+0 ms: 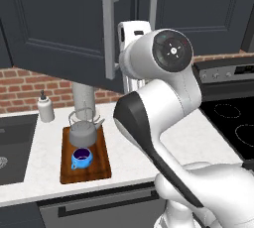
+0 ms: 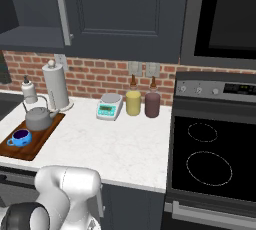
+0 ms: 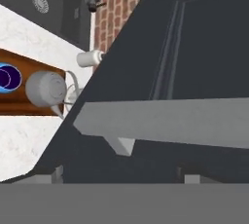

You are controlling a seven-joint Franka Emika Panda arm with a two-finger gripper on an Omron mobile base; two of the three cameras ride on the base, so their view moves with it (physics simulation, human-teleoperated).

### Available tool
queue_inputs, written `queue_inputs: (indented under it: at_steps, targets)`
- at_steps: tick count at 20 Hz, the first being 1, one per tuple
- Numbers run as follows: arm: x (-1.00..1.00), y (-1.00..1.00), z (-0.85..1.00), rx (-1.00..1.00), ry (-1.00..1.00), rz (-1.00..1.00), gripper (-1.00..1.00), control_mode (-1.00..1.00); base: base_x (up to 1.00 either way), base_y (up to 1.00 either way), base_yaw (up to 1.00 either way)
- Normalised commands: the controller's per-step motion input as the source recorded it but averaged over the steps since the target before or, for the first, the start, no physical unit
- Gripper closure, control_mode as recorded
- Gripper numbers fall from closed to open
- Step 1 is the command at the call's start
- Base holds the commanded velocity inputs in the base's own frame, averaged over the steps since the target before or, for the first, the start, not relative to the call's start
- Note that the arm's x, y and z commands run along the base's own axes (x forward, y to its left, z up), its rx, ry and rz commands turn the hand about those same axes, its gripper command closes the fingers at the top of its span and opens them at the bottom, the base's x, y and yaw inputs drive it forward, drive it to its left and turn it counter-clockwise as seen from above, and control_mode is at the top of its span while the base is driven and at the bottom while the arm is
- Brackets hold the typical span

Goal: Pick the kettle from the counter and place it on the tray. Then pick the mug from the cabinet and place it on the tray. Then close the cabinet doors.

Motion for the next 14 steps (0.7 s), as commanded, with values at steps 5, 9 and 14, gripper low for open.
queue_inputs:
  at_steps: [5, 9, 14]
  targets:
    - [0.7, -0.22, -0.11, 0.15, -0.01, 0.0, -1.0, -1.0, 0.0, 0.0, 0.0]
    - [0.73, -0.16, -0.14, 0.13, -0.06, 0.01, -1.0, -1.0, 0.0, 0.0, 0.0]
    - [0.73, -0.15, -0.27, 0.04, -0.06, 0.02, -1.0, -1.0, 0.0, 0.0, 0.0]
